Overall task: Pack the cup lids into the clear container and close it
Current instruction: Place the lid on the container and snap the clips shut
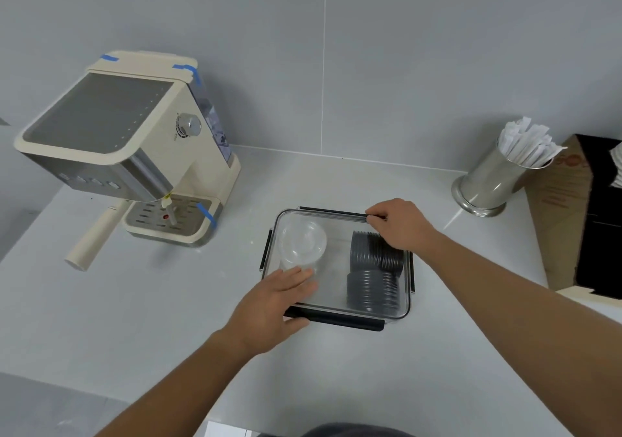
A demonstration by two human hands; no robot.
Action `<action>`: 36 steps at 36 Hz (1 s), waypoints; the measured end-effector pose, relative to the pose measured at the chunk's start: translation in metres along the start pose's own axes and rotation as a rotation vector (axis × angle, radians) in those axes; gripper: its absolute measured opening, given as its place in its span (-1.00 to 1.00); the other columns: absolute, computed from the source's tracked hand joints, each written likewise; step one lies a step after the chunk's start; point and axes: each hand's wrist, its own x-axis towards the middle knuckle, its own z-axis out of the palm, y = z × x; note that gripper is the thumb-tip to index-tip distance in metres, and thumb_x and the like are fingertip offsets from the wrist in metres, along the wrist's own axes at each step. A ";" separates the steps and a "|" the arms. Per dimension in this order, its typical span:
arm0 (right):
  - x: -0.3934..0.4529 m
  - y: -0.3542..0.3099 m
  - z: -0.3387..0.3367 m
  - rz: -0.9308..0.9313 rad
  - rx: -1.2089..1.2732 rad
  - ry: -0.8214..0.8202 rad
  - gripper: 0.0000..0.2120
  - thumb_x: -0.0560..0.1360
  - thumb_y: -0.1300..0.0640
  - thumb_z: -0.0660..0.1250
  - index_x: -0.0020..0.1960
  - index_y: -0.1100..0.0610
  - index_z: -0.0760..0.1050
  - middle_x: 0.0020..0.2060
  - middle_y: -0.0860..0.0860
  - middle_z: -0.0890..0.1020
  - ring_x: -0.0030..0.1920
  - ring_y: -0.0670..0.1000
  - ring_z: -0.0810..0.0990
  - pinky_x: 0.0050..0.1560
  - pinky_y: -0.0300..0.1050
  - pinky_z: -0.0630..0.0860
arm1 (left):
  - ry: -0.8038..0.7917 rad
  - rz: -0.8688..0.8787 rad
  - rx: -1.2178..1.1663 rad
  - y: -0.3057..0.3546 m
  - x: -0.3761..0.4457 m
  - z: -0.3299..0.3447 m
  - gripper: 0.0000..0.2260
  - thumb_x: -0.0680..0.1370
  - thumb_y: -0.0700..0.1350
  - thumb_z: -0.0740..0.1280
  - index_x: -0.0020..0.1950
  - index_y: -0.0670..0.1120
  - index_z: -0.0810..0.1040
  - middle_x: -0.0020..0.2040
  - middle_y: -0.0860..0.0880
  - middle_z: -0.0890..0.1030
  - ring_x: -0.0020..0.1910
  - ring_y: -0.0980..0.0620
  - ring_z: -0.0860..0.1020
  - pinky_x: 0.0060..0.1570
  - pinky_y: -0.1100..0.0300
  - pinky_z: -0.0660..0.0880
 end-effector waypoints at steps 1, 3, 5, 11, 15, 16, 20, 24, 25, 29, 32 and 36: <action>0.002 0.000 -0.001 0.000 0.007 -0.017 -0.72 0.60 0.08 0.26 0.24 0.11 0.61 0.23 0.03 0.63 0.20 0.03 0.55 0.11 -0.26 0.32 | 0.018 0.002 -0.005 0.000 0.001 0.001 -0.47 0.34 -0.06 0.60 0.29 -0.08 0.62 0.37 0.00 0.54 0.36 -0.05 0.50 0.35 -0.14 0.35; 0.006 0.002 -0.002 0.007 0.055 -0.037 -0.74 0.58 0.07 0.29 0.20 0.10 0.64 0.18 0.00 0.66 0.09 -0.03 0.56 0.05 -0.25 0.35 | 0.050 0.004 -0.015 -0.001 0.001 0.004 -0.48 0.32 -0.09 0.62 0.26 -0.09 0.64 0.35 -0.02 0.57 0.33 -0.06 0.52 0.33 -0.16 0.36; 0.007 0.006 -0.004 0.014 0.107 -0.050 -0.76 0.55 0.06 0.32 0.15 0.08 0.66 0.12 -0.03 0.68 0.00 -0.09 0.55 -0.03 -0.27 0.37 | 0.080 0.020 0.005 -0.002 0.001 0.007 -0.47 0.31 -0.10 0.63 0.25 -0.10 0.64 0.33 -0.03 0.59 0.31 -0.07 0.54 0.32 -0.16 0.37; 0.013 0.012 -0.006 0.047 0.207 -0.076 -0.83 0.52 0.06 0.37 0.04 0.04 0.69 -0.11 -0.12 0.67 -0.17 -0.19 0.57 -0.22 -0.34 0.41 | 0.141 0.056 0.070 -0.004 0.000 0.016 -0.49 0.30 -0.10 0.63 0.23 -0.09 0.65 0.28 -0.05 0.62 0.28 -0.07 0.58 0.28 -0.17 0.40; 0.017 0.011 -0.009 0.063 0.216 -0.134 -0.86 0.51 0.04 0.37 0.01 0.01 0.68 -0.13 -0.07 0.70 -0.17 -0.07 0.62 -0.27 -0.28 0.44 | 0.157 0.067 0.083 -0.003 0.000 0.018 -0.50 0.31 -0.10 0.62 0.23 -0.09 0.66 0.27 -0.05 0.63 0.27 -0.07 0.58 0.27 -0.15 0.44; 0.019 0.010 -0.011 0.063 0.202 -0.151 -0.87 0.51 0.04 0.37 0.00 0.00 0.67 -0.14 -0.07 0.70 -0.20 -0.06 0.61 -0.29 -0.27 0.43 | 0.155 0.069 0.083 -0.003 0.000 0.018 -0.50 0.31 -0.10 0.63 0.23 -0.08 0.66 0.27 -0.05 0.63 0.27 -0.07 0.58 0.28 -0.11 0.45; 0.021 0.008 -0.014 0.052 0.157 -0.183 -0.91 0.52 0.04 0.37 -0.05 -0.05 0.66 -0.17 -0.11 0.69 -0.22 -0.09 0.60 -0.28 -0.27 0.43 | 0.172 0.076 0.071 -0.004 -0.002 0.021 -0.51 0.31 -0.12 0.62 0.23 -0.09 0.66 0.28 -0.05 0.63 0.28 -0.06 0.58 0.36 0.01 0.36; 0.014 0.010 -0.010 0.048 0.240 -0.130 -0.91 0.50 0.03 0.37 -0.12 -0.11 0.64 -0.19 -0.11 0.70 -0.26 -0.17 0.59 -0.28 -0.30 0.41 | 0.187 0.084 0.096 -0.004 -0.003 0.021 -0.50 0.32 -0.10 0.62 0.24 -0.08 0.65 0.29 -0.04 0.62 0.29 -0.05 0.57 0.33 -0.04 0.43; 0.011 0.011 -0.008 0.050 0.264 -0.118 -0.90 0.51 0.03 0.36 -0.11 -0.11 0.65 -0.17 -0.10 0.71 -0.26 -0.16 0.59 -0.26 -0.28 0.44 | 0.185 0.079 0.099 -0.003 -0.003 0.021 -0.50 0.32 -0.10 0.62 0.24 -0.08 0.65 0.29 -0.04 0.62 0.29 -0.05 0.57 0.31 -0.06 0.43; 0.004 0.018 0.002 0.072 0.296 -0.064 -0.83 0.55 0.02 0.32 0.00 0.02 0.67 -0.05 -0.03 0.70 -0.02 0.02 0.62 0.02 -0.09 0.50 | 0.175 0.036 0.046 0.002 -0.003 0.016 -0.50 0.33 -0.09 0.62 0.25 -0.09 0.64 0.31 -0.04 0.61 0.30 -0.05 0.56 0.30 -0.12 0.45; -0.005 0.025 0.005 0.139 0.364 -0.017 -0.76 0.54 0.03 0.32 0.18 -0.01 0.62 0.04 -0.08 0.64 0.06 -0.03 0.58 0.00 -0.20 0.43 | 0.146 -0.038 -0.059 0.007 -0.005 0.008 -0.51 0.38 -0.03 0.58 0.28 -0.08 0.62 0.35 0.01 0.55 0.34 0.00 0.52 0.33 -0.05 0.43; -0.027 0.035 0.005 0.238 0.526 0.065 -0.81 0.52 0.07 0.35 0.10 -0.13 0.63 0.05 -0.15 0.64 0.06 -0.06 0.59 -0.11 -0.28 0.44 | 0.192 -0.277 -0.177 0.005 -0.010 -0.003 -0.48 0.41 0.05 0.53 0.34 -0.01 0.57 0.39 0.12 0.44 0.39 0.18 0.37 0.38 0.23 0.29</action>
